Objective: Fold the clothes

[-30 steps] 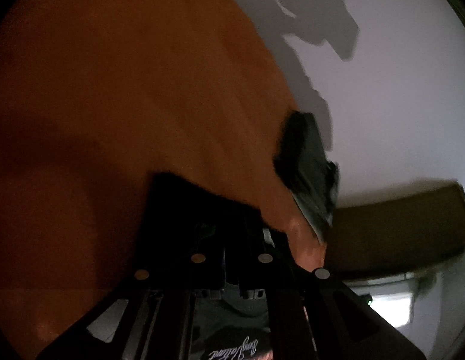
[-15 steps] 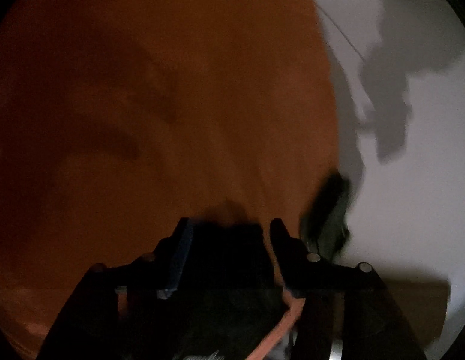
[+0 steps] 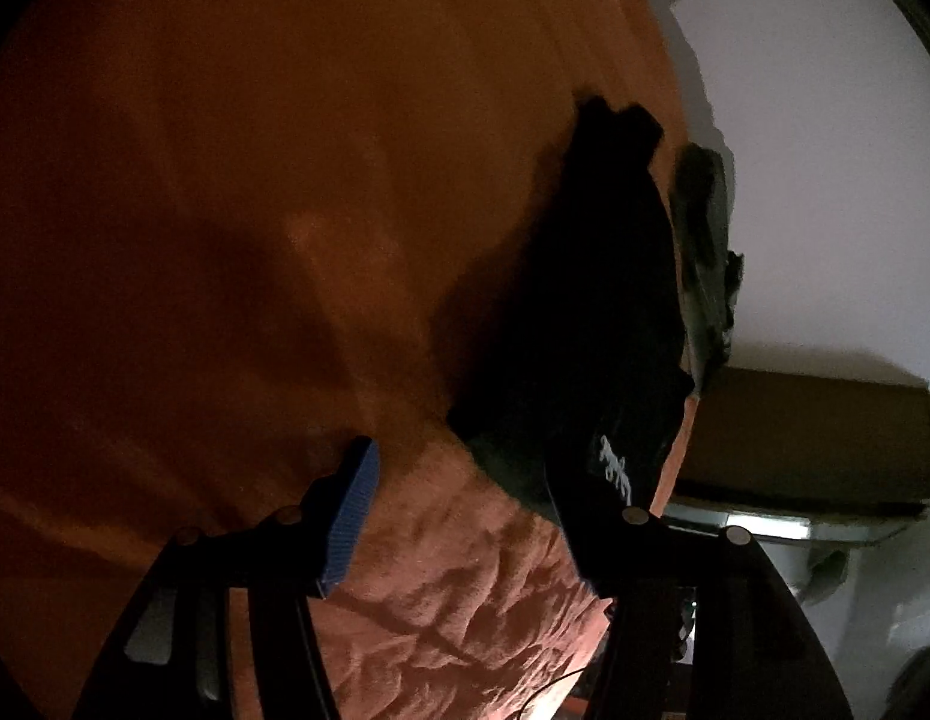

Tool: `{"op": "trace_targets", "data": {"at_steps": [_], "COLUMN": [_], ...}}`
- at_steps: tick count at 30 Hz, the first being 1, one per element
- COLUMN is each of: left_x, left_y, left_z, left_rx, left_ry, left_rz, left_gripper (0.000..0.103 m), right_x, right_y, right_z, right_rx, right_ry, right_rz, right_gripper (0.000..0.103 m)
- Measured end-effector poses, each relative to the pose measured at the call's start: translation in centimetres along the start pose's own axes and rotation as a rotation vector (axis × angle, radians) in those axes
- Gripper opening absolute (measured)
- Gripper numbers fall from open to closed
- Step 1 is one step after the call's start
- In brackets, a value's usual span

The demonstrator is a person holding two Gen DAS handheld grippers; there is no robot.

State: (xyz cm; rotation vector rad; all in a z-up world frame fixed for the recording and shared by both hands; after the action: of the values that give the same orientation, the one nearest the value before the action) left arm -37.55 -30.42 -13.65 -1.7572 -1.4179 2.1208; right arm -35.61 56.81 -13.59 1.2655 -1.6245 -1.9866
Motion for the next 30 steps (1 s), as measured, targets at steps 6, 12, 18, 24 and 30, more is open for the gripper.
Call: {"op": "trace_targets", "data": {"at_steps": [6, 12, 18, 24, 30], "left_x": [2.8, 0.5, -0.4, 0.2, -3.6], "left_y": [-2.0, -2.8, -2.8, 1.3, -3.0], "left_z": [0.7, 0.5, 1.8, 1.3, -0.6], "left_rx": [-0.006, -0.023, 0.046, -0.076, 0.081], "left_ry": [-0.013, -0.261, -0.308, -0.212, -0.321], "left_rz": [-0.012, 0.035, 0.071, -0.01, 0.148], "left_gripper": [0.059, 0.007, 0.007, 0.013, 0.017], "right_x": [2.7, 2.8, -0.8, -4.8, -2.7], "right_y": [-0.4, -0.4, -1.1, -3.7, 2.4], "right_z": [1.6, 1.9, 2.0, 2.1, -1.3], "right_rx": [0.053, 0.029, 0.049, 0.118, -0.224], "right_ry": [-0.055, -0.223, -0.36, -0.443, -0.339], "right_rz": [0.06, 0.007, -0.064, -0.126, -0.288], "right_gripper": [0.058, 0.004, 0.002, 0.0, 0.001]}}
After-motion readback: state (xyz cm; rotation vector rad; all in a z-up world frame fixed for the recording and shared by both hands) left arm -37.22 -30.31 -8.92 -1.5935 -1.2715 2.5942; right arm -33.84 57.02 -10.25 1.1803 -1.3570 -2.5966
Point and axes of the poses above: each gripper's, at about its wrist camera, not at the fingertips, and x roughly the way its jaws point, y to its left, z to its top, the point moved 3 cm from there along x, roughly the way its jaws point, and after that the axes turned 9 degrees about z, right-handed, at the moved point
